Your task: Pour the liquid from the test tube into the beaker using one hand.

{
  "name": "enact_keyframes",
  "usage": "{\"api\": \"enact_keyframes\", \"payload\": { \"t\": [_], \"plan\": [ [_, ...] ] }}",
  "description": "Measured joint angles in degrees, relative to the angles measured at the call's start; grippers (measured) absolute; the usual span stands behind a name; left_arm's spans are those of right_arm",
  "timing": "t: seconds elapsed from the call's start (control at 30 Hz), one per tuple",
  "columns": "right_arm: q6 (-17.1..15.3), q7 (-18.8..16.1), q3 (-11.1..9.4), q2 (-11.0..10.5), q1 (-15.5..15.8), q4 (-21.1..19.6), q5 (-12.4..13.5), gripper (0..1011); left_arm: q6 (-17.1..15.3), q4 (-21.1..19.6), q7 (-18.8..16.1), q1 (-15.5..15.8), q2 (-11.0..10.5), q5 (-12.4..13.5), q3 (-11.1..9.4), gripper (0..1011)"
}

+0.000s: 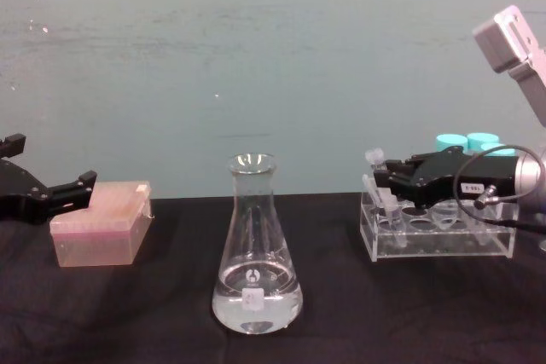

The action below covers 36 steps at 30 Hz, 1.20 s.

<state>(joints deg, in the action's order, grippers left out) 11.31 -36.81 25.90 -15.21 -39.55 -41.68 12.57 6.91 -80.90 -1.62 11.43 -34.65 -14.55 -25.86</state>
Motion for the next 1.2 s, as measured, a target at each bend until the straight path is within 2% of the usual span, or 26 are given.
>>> {"api": "enact_keyframes", "payload": {
  "t": [0.17,0.6,1.2],
  "plan": [
    [0.0,0.0,-0.02,0.0,0.0,-0.03,0.0,189,0.0,0.0,0.0,0.0,0.0,0.0,0.0,1000],
    [0.01,0.56,-1.03,-0.9,1.7,-3.89,0.08,189,0.0,0.0,0.0,0.0,0.0,0.0,0.0,1000],
    [-0.23,1.08,-2.62,-1.88,3.1,-7.96,1.89,189,0.0,0.0,0.0,0.0,0.0,0.0,0.0,1000]
  ]
}}
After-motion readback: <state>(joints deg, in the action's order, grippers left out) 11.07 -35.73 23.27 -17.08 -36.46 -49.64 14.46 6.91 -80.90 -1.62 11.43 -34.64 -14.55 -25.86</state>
